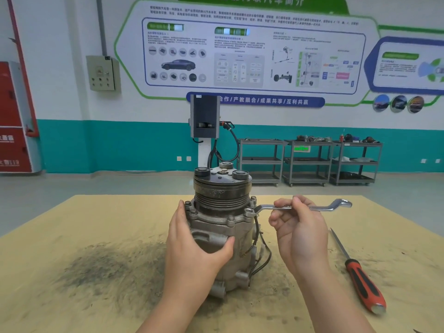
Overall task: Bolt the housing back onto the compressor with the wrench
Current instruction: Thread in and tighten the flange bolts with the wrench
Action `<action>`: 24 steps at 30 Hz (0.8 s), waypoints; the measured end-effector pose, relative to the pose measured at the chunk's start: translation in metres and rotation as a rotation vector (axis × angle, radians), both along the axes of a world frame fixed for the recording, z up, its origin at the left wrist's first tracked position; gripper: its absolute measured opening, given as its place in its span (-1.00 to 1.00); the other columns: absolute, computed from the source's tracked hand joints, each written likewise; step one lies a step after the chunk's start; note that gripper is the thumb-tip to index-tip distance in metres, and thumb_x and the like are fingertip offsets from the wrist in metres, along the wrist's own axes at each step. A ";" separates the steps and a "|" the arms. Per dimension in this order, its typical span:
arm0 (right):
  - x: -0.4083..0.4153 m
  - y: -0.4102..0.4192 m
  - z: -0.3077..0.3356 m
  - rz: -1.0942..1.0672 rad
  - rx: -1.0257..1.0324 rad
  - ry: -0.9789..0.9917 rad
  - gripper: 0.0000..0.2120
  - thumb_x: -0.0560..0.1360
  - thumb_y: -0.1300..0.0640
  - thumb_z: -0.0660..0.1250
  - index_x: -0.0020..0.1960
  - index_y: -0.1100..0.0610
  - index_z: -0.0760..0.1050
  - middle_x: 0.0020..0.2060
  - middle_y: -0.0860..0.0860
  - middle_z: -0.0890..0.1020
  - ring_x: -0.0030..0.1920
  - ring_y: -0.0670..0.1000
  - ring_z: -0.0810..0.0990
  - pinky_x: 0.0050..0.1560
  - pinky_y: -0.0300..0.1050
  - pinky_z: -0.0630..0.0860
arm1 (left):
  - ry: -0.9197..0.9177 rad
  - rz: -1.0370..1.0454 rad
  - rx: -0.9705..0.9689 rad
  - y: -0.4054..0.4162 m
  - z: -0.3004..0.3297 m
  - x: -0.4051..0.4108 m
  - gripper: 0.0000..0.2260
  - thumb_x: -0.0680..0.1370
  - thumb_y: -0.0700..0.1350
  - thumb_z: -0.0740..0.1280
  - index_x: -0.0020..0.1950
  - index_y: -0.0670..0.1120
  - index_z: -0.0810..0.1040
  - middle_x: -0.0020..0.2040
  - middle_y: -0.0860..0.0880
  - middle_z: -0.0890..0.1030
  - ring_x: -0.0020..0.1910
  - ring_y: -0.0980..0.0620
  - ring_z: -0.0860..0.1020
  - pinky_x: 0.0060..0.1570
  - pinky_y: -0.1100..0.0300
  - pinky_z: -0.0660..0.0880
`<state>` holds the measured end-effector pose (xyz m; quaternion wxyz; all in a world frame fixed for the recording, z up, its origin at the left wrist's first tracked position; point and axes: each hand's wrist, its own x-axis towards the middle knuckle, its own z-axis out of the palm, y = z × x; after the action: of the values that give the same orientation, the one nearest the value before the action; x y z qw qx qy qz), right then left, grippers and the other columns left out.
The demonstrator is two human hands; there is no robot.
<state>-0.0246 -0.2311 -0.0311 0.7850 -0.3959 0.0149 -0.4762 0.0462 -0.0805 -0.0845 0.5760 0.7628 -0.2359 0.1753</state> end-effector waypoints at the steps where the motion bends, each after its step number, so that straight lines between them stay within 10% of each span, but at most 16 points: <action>1: 0.000 0.003 -0.003 -0.061 -0.021 0.000 -0.82 0.64 0.34 0.04 -0.07 0.15 0.31 -0.42 0.09 0.61 -0.52 0.01 0.50 -0.48 -0.20 0.46 | -0.005 0.005 0.007 0.000 0.000 0.000 0.04 0.29 0.22 0.52 0.61 0.10 -0.01 0.55 0.15 0.18 0.52 0.13 0.18 0.51 0.02 0.22; 16: -0.001 0.041 -0.017 -0.628 -0.556 -0.163 -0.85 0.59 0.05 0.18 -0.03 -0.20 0.46 -0.24 -0.05 0.64 -0.36 0.00 0.60 -0.27 -0.18 0.53 | -0.067 0.049 0.016 0.001 -0.003 0.002 0.01 0.27 0.29 0.52 0.59 0.12 0.11 0.54 0.21 0.21 0.49 0.20 0.22 0.46 0.16 0.22; 24: -0.006 0.018 -0.007 -0.427 -0.248 -0.110 -0.89 0.67 0.18 0.09 -0.02 0.06 0.33 -0.30 0.07 0.65 -0.39 0.04 0.61 -0.29 -0.16 0.57 | 0.007 -0.051 0.073 0.011 0.004 0.015 0.09 0.21 0.29 0.50 0.62 0.15 0.02 0.43 0.32 0.26 0.33 0.29 0.30 0.32 0.27 0.27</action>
<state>-0.0304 -0.2135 -0.0381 0.6118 -0.4506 -0.0031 -0.6501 0.0613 -0.0696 -0.0803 0.5526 0.7778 -0.2594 0.1492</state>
